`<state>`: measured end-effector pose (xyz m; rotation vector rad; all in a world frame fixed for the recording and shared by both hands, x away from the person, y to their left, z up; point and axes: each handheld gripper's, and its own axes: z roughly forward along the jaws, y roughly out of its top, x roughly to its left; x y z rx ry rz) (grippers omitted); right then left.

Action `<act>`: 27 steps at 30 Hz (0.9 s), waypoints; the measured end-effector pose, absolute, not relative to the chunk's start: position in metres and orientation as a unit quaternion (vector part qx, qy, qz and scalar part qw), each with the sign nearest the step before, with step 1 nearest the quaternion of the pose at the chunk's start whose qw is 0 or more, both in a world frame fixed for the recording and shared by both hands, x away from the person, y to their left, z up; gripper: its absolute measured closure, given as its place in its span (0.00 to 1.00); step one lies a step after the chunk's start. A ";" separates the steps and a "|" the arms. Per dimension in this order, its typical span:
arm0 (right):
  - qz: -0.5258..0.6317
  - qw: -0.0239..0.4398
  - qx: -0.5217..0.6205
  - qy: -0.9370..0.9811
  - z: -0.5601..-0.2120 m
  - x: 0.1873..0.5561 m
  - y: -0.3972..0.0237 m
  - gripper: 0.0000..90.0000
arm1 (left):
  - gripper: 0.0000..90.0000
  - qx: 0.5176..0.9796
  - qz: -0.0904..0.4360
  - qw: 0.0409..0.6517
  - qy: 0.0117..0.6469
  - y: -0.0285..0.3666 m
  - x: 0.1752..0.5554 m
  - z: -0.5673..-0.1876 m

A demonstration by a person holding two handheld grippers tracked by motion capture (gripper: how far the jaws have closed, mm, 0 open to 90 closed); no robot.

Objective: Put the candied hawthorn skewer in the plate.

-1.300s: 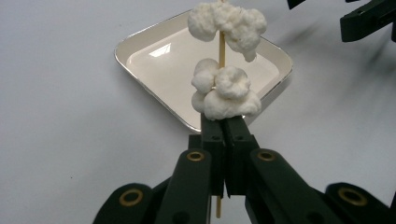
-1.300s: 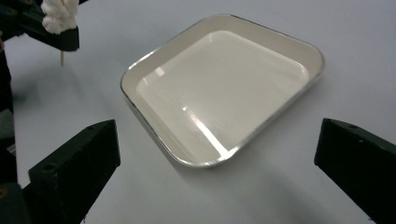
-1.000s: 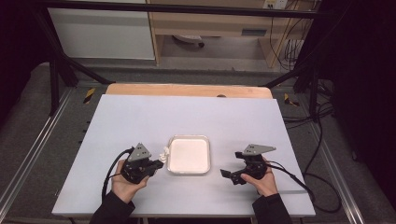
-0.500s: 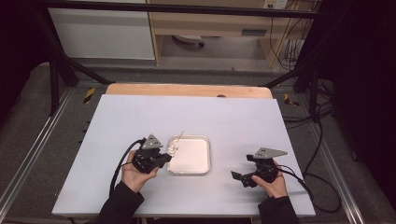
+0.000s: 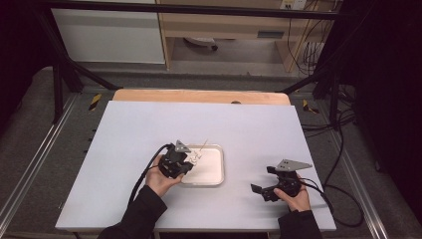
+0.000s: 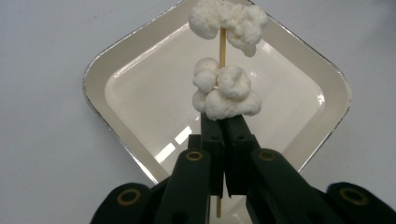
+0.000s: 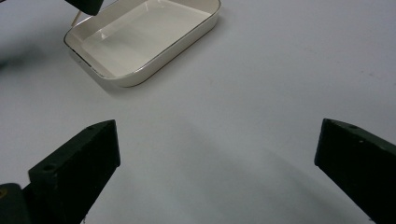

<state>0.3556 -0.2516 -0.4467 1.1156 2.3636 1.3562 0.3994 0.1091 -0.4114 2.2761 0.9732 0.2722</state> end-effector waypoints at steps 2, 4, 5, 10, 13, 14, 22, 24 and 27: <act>0.458 0.097 0.377 0.799 -0.447 0.356 -0.251 0.01 | 0.98 0.871 0.099 0.306 0.371 0.105 0.401 -0.415; 0.458 0.097 0.376 0.800 -0.447 0.356 -0.251 0.01 | 0.98 0.877 0.100 0.292 0.368 0.101 0.401 -0.419; 0.458 0.098 0.377 0.799 -0.447 0.356 -0.251 0.01 | 0.98 0.879 0.102 0.286 0.367 0.100 0.401 -0.421; 0.460 0.094 0.376 0.799 -0.448 0.356 -0.250 0.01 | 0.97 0.883 0.099 0.275 0.368 0.095 0.403 -0.426; 0.459 0.096 0.377 0.799 -0.448 0.357 -0.251 0.01 | 0.96 0.883 0.102 0.271 0.368 0.095 0.404 -0.428; 0.460 0.095 0.377 0.799 -0.448 0.357 -0.251 0.01 | 0.96 0.882 0.101 0.273 0.370 0.095 0.404 -0.429; 0.463 0.095 0.377 0.797 -0.447 0.356 -0.251 0.01 | 0.83 0.878 0.105 0.296 0.362 0.104 0.402 -0.422; 0.462 0.096 0.377 0.797 -0.446 0.356 -0.251 0.01 | 0.78 0.873 0.110 0.310 0.360 0.109 0.399 -0.416; 0.463 0.097 0.377 0.796 -0.446 0.356 -0.252 0.01 | 0.67 0.868 0.120 0.324 0.355 0.121 0.395 -0.409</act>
